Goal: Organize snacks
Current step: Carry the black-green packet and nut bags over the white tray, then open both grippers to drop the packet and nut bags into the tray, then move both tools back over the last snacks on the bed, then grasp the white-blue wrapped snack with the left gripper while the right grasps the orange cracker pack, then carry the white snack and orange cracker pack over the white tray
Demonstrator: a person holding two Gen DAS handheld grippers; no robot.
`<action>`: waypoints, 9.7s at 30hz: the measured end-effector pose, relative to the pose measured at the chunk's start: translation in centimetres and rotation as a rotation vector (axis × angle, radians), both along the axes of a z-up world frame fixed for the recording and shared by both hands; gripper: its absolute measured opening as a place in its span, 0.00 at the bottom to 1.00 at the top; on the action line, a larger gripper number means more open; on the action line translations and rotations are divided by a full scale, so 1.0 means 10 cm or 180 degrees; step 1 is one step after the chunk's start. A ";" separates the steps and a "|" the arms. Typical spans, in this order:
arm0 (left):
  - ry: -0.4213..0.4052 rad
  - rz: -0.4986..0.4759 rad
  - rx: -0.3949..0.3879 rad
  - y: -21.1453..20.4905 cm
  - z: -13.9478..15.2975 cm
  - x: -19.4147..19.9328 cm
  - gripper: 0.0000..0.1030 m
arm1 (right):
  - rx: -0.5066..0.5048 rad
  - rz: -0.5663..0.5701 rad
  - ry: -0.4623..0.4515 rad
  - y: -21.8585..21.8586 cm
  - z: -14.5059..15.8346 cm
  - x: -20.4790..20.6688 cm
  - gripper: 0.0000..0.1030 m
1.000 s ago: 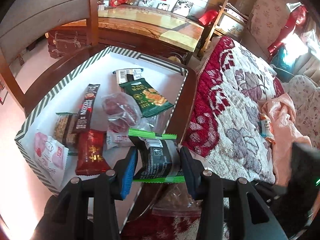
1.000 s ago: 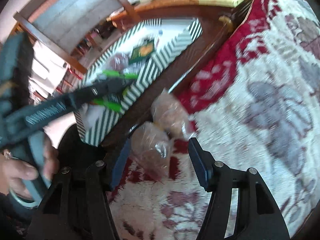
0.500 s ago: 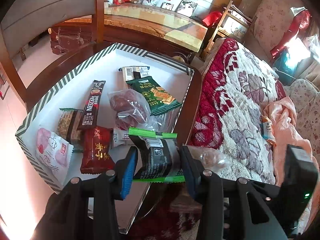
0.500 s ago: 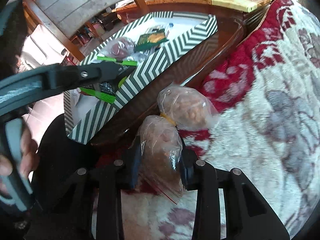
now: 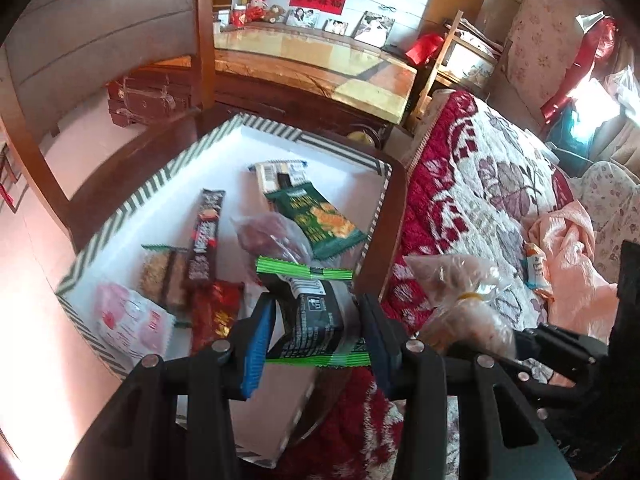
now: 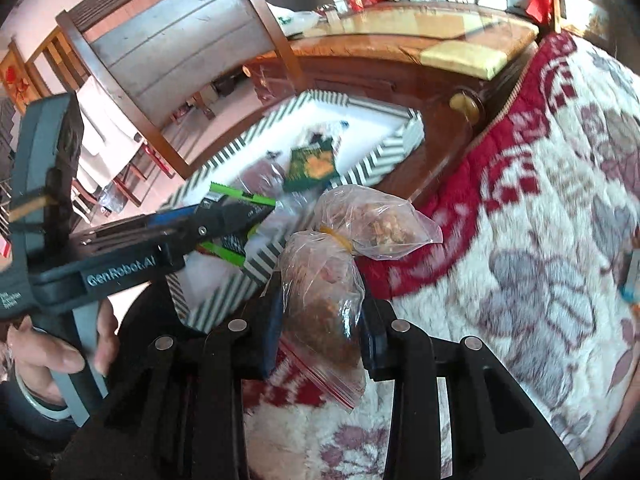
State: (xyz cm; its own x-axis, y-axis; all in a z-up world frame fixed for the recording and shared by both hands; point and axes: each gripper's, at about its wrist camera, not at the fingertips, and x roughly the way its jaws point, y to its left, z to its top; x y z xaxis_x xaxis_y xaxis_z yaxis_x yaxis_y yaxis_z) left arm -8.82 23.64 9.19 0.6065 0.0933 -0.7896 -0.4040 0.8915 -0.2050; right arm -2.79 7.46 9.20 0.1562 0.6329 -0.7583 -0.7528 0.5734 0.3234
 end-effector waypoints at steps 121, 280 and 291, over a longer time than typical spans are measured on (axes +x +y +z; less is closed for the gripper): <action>0.0248 -0.1257 0.0056 -2.25 -0.17 1.48 0.83 | -0.0021 -0.1803 0.0327 -2.63 -0.40 0.76 0.53; 0.0033 -0.0145 0.0120 -0.34 -0.01 0.27 0.26 | -0.0245 -0.0487 0.0053 -0.37 0.01 0.30 0.52; 0.0096 0.0357 0.0005 0.36 -0.08 -0.04 0.26 | -0.0299 -0.0037 -0.0038 0.45 0.13 0.21 0.52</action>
